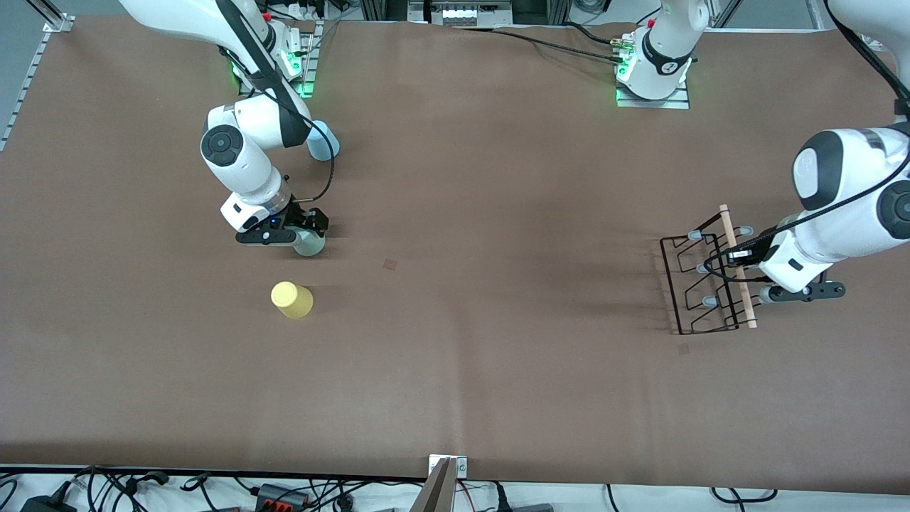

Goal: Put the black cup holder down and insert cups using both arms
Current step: 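Grasp the wooden handle of the black rack with the left gripper, then carry the black rack to the table centre with the left gripper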

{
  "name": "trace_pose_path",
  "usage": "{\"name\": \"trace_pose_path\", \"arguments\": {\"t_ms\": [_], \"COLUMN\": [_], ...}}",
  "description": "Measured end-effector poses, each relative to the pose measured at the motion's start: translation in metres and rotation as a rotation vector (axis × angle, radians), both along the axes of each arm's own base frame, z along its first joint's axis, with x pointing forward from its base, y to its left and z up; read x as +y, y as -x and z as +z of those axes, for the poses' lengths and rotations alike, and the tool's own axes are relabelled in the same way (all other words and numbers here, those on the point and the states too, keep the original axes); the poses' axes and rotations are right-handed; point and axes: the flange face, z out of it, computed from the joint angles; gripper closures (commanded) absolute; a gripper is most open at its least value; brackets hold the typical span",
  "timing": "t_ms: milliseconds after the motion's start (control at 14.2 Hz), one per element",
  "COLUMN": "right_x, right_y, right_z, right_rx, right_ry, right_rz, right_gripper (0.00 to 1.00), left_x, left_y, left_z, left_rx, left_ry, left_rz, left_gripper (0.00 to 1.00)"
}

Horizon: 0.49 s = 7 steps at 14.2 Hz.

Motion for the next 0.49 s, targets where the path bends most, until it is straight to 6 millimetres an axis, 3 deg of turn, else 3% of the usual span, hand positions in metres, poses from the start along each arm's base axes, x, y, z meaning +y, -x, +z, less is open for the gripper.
{"name": "trace_pose_path", "arguments": {"t_ms": [211, 351, 492], "right_x": [-0.001, -0.001, -0.002], "right_y": [-0.001, -0.001, -0.002], "right_z": [0.000, 0.001, 0.001], "right_rx": [-0.004, -0.008, -0.010], "right_ry": [-0.001, -0.002, -0.002], "right_rz": [-0.002, -0.004, -0.005], "right_gripper": [0.00, 0.00, 0.18], "left_x": [-0.017, -0.050, -0.094], "left_y": [-0.008, -0.013, -0.013], "left_z": [0.028, 0.049, 0.062], "left_rx": [-0.008, -0.021, -0.035], "left_ry": [0.004, 0.016, 0.035], "left_rz": [-0.029, -0.082, -0.149], "left_gripper": [0.99, 0.99, 0.99]}}
